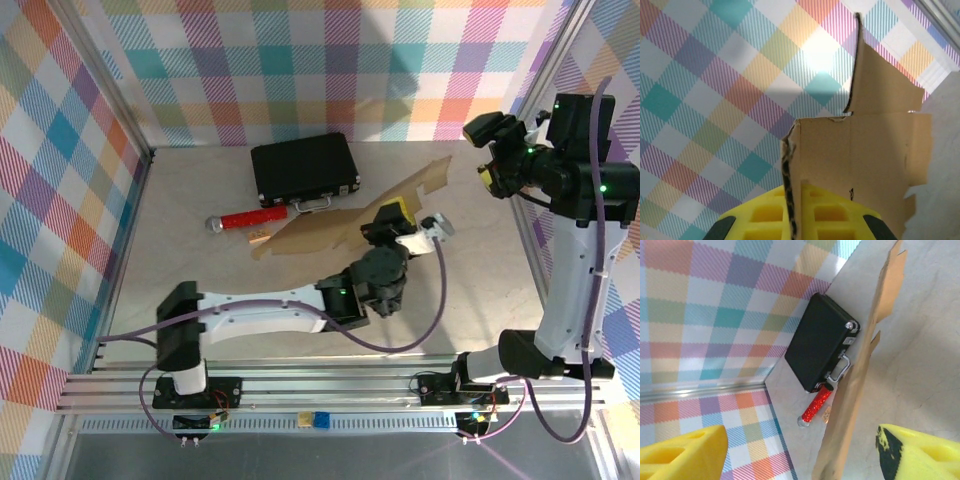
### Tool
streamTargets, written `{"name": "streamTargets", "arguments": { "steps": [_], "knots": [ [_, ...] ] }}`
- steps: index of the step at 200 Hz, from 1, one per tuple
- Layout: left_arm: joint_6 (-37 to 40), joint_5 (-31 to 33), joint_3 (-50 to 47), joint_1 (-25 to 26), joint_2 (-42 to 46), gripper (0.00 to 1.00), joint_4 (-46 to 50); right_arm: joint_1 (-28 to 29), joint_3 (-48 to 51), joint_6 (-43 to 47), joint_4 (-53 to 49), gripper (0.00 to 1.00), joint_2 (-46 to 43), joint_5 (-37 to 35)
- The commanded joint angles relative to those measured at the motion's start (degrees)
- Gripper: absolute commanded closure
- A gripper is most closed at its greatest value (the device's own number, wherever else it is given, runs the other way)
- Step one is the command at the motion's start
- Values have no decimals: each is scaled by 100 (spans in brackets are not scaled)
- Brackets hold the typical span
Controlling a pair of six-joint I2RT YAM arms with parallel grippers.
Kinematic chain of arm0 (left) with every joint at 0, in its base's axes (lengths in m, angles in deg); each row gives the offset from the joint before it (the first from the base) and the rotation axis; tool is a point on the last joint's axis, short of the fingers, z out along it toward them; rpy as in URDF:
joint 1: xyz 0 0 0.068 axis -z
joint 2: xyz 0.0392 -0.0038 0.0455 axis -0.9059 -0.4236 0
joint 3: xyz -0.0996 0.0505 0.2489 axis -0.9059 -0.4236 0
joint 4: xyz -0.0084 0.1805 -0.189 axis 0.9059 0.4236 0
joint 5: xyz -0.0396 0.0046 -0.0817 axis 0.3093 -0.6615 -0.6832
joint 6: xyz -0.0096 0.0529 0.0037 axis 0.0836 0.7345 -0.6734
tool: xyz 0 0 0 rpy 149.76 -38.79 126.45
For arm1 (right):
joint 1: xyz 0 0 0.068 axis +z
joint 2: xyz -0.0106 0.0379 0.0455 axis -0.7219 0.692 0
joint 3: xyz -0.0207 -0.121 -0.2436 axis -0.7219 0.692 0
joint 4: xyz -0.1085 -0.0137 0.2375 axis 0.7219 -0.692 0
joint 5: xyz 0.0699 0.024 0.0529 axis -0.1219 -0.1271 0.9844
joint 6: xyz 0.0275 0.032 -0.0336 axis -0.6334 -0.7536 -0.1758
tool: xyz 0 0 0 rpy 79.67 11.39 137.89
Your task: Fold the paper box
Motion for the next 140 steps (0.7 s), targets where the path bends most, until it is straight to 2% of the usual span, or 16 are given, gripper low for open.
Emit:
{"name": "streamTargets", "arguments": {
  "steps": [1,24,44,85,123,140],
  "knots": [
    [-635,-368,-330,53,591,100,608,-328,496,20,9,24,268,615],
    [-1384,-731,-530,10,1080,100,1637,-340,884,-414,445,21,584,1691],
    [-1767,-804,-626,-9,1330,100,2141,-229,1203,-670,560,20,639,1911],
    [-1795,-686,-628,-8,1346,100,2131,-223,2826,-1541,1299,24,-67,2294],
    [-1740,-606,-644,-11,1238,100,1915,-229,3342,-1725,1279,32,-552,2213],
    [-1731,-606,-654,-9,1247,100,1860,-219,3841,-2086,1677,36,-698,2411]
  ]
}}
